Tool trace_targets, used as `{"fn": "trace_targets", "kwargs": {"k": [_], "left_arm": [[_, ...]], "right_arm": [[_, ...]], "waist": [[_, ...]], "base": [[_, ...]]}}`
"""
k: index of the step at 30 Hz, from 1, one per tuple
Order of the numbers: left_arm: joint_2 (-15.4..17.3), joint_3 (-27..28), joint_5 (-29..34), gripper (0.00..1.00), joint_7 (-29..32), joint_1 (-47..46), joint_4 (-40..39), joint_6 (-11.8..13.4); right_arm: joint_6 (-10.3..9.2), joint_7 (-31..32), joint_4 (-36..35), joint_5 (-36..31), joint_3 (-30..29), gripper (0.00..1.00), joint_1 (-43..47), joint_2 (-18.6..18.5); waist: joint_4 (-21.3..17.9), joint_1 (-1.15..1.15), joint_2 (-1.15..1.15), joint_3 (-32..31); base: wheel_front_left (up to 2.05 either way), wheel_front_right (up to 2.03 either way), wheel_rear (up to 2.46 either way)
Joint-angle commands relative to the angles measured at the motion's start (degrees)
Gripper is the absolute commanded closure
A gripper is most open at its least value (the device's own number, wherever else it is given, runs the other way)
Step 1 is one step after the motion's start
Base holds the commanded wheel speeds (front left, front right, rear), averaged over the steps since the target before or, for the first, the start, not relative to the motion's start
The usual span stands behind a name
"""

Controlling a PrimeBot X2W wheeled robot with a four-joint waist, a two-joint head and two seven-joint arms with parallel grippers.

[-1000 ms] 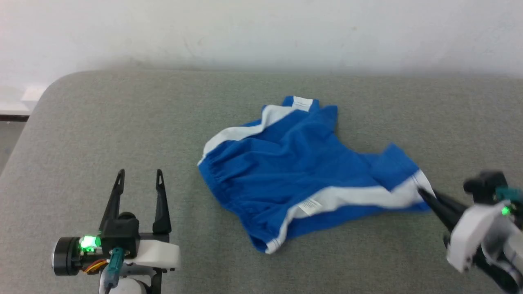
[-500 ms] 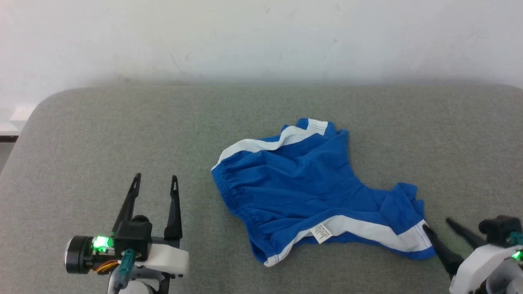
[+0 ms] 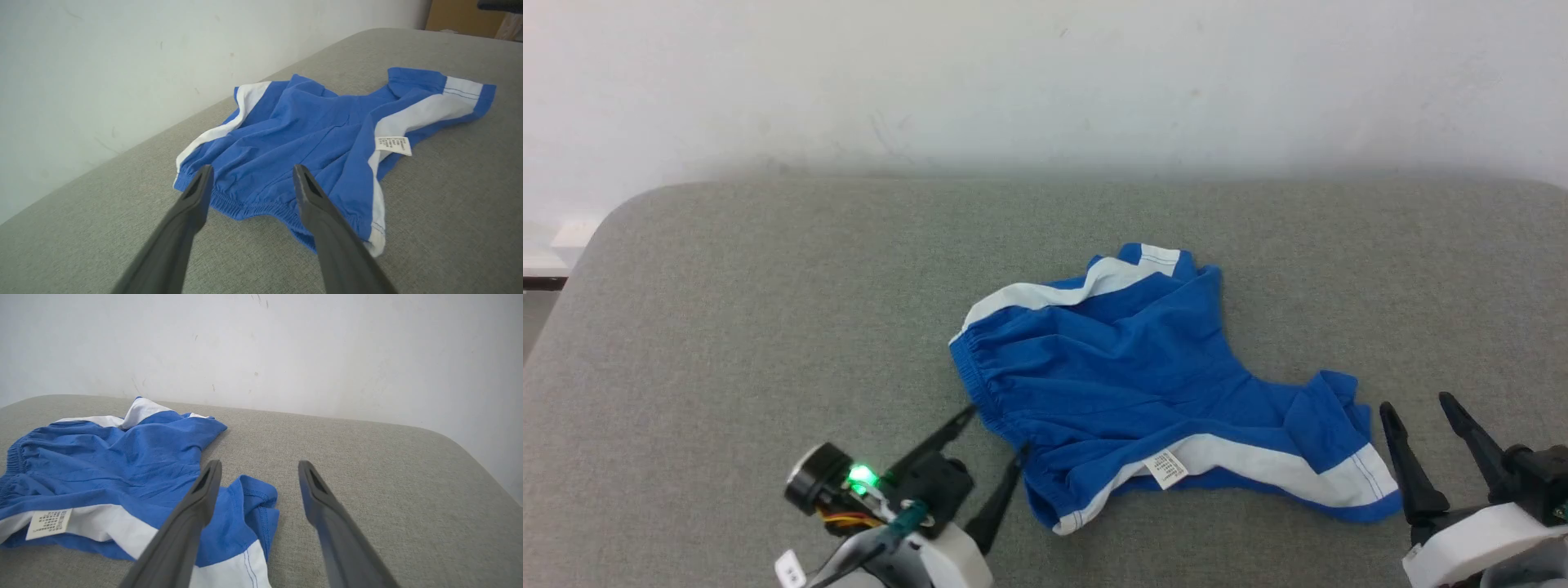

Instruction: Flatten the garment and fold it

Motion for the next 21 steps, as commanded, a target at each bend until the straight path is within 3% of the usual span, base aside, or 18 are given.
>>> {"fn": "trace_targets", "kwargs": {"k": [1,12,19,20,21], "left_arm": [[0.7,-1.7,0.0,0.0,1.8,-1.5,-0.4,-0.9],[6.6,-22.6,-8.7,0.0,17.3,-9.3,-0.2,-2.3],[9.6,-29.9,-12.5,0.0,21.0,-14.6,4.4,-2.3],[9.8,-30.7,-12.9,0.4,21.4,-15.0,5.0,-2.3],[10.0,-31.4,-13.5,1.0,21.7,-15.3,5.4,-2.3]], "right_arm": [[-0.06,0.5,-1.2,-1.0,-0.6,0.0,0.6,0.9],[-0.06,2.9,-6.0,-4.3,-1.6,0.0,0.8,4.8],[-0.06,3.6,-5.8,-5.0,-1.1,0.0,-0.4,4.9],[-0.06,3.8,-5.6,-5.1,-0.9,0.0,-0.5,4.6],[-0.06,4.1,-5.5,-5.3,-0.7,0.0,-0.5,4.2]], "waist": [[0.0,0.0,0.0,0.4],[-3.0,0.0,0.0,4.2],[-4.8,0.0,0.0,6.3],[-4.9,0.0,0.0,6.4],[-4.9,0.0,0.0,6.4]], "base": [[0.0,0.0,0.0],[0.0,0.0,0.0],[0.0,0.0,0.0],[0.0,0.0,0.0],[0.0,0.0,0.0]]}}
